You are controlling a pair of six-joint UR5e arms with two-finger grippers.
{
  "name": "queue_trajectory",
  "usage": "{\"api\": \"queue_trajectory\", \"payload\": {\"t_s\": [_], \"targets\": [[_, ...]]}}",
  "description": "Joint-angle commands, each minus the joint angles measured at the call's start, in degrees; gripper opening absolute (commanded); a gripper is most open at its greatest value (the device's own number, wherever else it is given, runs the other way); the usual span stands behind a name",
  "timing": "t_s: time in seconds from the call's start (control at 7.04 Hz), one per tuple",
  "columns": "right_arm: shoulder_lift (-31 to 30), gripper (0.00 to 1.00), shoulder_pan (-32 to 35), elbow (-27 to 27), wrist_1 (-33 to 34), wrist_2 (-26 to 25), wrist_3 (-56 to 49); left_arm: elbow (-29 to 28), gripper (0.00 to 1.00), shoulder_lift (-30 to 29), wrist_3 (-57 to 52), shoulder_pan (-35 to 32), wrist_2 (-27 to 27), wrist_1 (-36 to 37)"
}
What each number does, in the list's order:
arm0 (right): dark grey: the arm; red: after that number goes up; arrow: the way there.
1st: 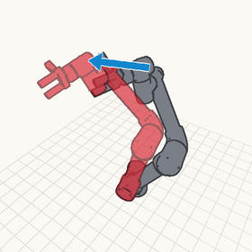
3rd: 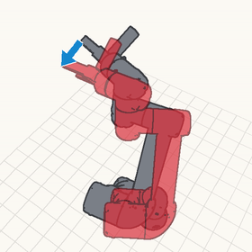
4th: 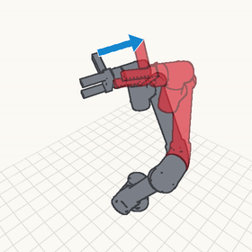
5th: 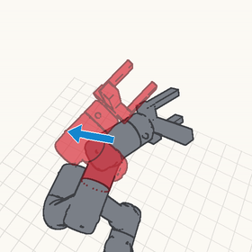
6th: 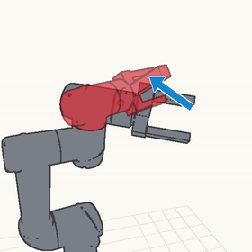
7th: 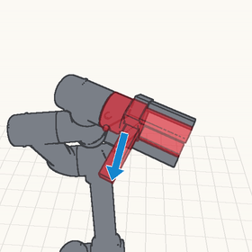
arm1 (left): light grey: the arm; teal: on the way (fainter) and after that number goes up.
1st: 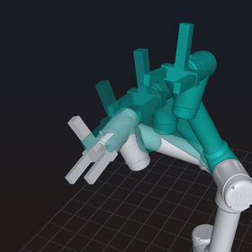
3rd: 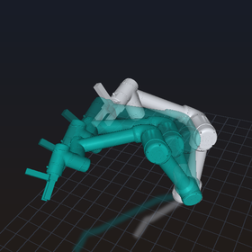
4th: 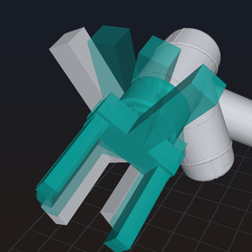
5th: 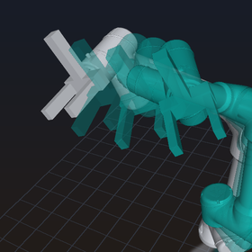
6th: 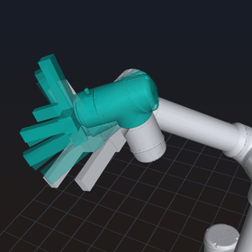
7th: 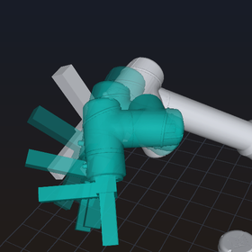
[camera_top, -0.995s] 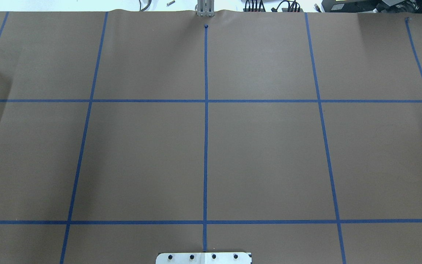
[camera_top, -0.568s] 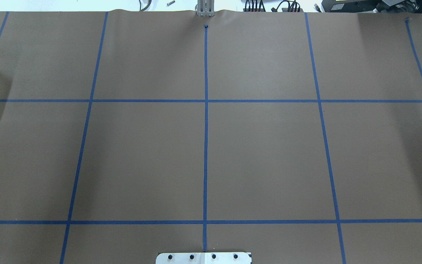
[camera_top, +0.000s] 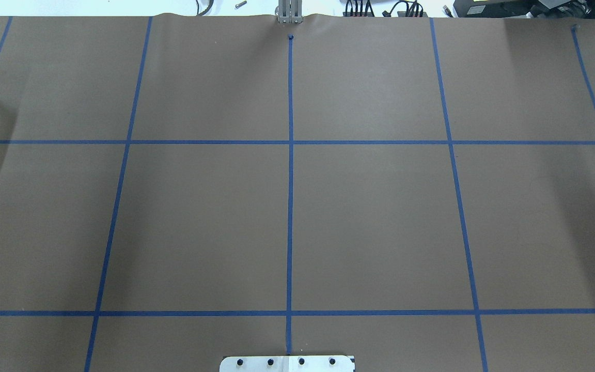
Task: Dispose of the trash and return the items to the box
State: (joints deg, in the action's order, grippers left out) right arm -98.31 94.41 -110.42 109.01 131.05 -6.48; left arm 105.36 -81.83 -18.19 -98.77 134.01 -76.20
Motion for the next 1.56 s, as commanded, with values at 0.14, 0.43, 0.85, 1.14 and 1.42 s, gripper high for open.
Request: {"api": "queue_trajectory", "payload": {"t_s": [0.14,0.43,0.85,1.14,1.42], "targets": [[0.39,1.0,0.07,-0.85,0.06,-1.14,-0.2,0.02,0.99,0.0,0.0,-0.02,0.03,0.09],[-0.13,1.0,0.07,-0.33,0.06,-0.71,0.68,0.02,0.99,0.0,0.0,0.07,0.03,0.0],[-0.13,1.0,-0.19,1.41,-4.03,-0.88,0.51,-0.06,0.99,0.0,0.0,0.07,0.03,0.09],[0.22,1.0,-0.71,4.07,-8.54,-0.36,2.34,-0.06,0.99,0.09,0.0,-0.02,0.03,0.09],[0.05,1.0,-2.64,4.33,-11.77,0.0,7.26,0.2,0.99,0.97,-0.09,0.07,0.03,0.0]]}}
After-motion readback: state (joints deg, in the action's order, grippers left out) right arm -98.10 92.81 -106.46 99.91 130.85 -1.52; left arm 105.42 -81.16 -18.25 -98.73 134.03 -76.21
